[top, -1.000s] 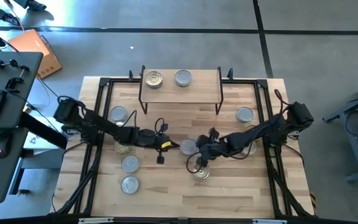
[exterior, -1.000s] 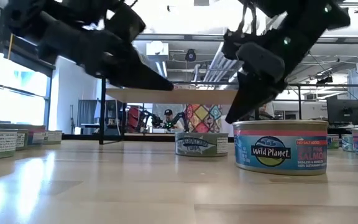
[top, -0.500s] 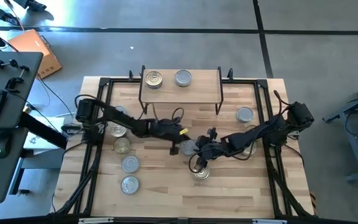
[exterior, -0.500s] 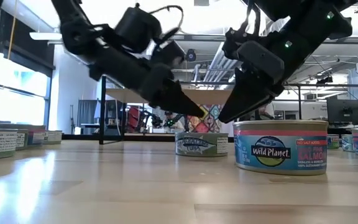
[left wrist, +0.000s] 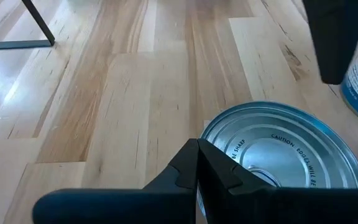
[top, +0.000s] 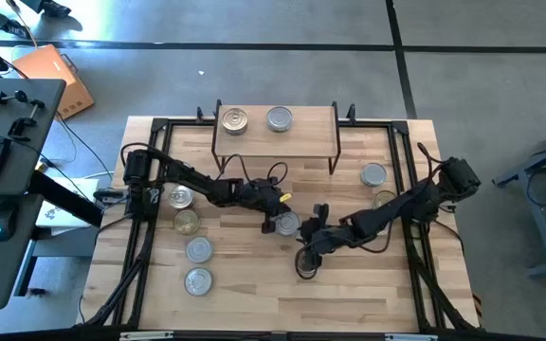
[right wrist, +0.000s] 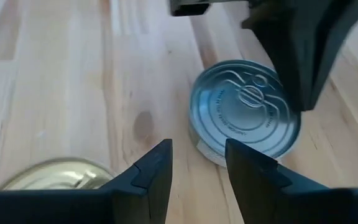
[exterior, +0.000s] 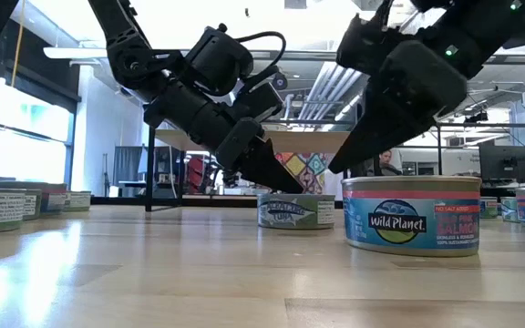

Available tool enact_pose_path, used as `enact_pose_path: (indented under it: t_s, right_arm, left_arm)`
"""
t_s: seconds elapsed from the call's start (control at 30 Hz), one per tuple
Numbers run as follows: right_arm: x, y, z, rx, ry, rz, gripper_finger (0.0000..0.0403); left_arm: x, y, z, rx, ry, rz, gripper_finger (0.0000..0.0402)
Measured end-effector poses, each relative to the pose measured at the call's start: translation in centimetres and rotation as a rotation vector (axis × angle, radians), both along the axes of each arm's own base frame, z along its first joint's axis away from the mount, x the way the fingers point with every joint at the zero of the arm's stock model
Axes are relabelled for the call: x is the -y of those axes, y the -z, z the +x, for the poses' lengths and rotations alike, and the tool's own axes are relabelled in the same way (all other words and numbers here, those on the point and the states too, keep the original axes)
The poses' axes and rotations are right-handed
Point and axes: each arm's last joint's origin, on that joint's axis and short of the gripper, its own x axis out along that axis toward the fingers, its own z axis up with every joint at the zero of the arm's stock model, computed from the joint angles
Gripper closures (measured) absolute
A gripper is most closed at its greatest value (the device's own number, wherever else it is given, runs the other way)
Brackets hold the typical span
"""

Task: Stack canned seafood by type on shelf
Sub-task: Put the green tuna can on the shelf

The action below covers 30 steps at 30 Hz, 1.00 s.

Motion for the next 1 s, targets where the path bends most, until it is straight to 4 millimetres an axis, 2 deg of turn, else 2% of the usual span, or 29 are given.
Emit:
enact_pose_path:
  t_s: [0.13,0.43,1.0]
  right_arm:
    - [-0.4,0.1,0.2,0.014,-0.044,-0.026,0.0260]
    - [-1.3,2.1,1.3,0.035,-0.162,-0.096,0.0260]
    - [-1.0,1.9,1.5,0.054,-0.171,-0.214,0.0260]
  left_arm:
    - [0.0,0.1,-0.1,-0.014,0.006,-0.005,0.0402]
    - [0.1,0.5,-0.3,-0.050,0.010,-0.008,0.0401]
    - [0.2,1.3,-0.4,-0.079,0.036,-0.018,0.0401]
